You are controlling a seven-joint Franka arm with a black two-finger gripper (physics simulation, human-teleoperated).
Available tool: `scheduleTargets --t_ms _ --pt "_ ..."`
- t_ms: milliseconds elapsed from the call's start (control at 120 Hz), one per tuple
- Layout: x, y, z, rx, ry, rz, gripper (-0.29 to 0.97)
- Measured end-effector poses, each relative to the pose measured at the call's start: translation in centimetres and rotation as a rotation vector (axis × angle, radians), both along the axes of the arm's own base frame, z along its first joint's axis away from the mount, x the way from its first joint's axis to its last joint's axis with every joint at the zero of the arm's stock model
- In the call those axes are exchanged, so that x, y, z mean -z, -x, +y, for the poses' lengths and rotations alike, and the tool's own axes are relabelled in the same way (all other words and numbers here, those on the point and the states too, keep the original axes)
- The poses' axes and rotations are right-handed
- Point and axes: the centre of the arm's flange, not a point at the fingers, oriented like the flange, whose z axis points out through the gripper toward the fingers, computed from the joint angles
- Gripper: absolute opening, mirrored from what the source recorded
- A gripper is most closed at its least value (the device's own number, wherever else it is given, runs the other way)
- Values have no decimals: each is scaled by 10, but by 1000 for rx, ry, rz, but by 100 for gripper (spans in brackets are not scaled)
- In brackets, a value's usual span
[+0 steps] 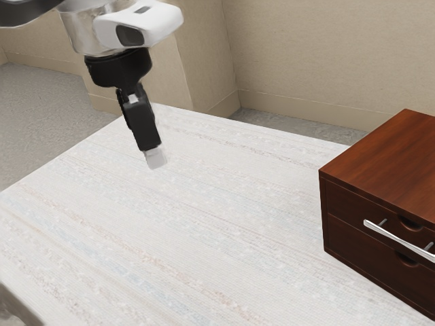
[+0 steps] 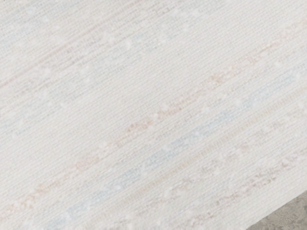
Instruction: Pull the drawer handle with one arm to open the drawer
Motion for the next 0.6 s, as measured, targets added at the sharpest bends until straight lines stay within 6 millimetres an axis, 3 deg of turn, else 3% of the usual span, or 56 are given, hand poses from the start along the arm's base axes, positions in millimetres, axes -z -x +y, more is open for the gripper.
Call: scheduleTargets --t_ms 108,183,275,483,600 --pt "25 74 -34 172 -53 -11 68" --pt "44 90 -75 305 -98 -58 68" --pt "58 87 -142 497 -163 -107 68" --pt "97 71 -235 812 -217 -202 68" --pt "118 48 -260 922 -198 -228 68"
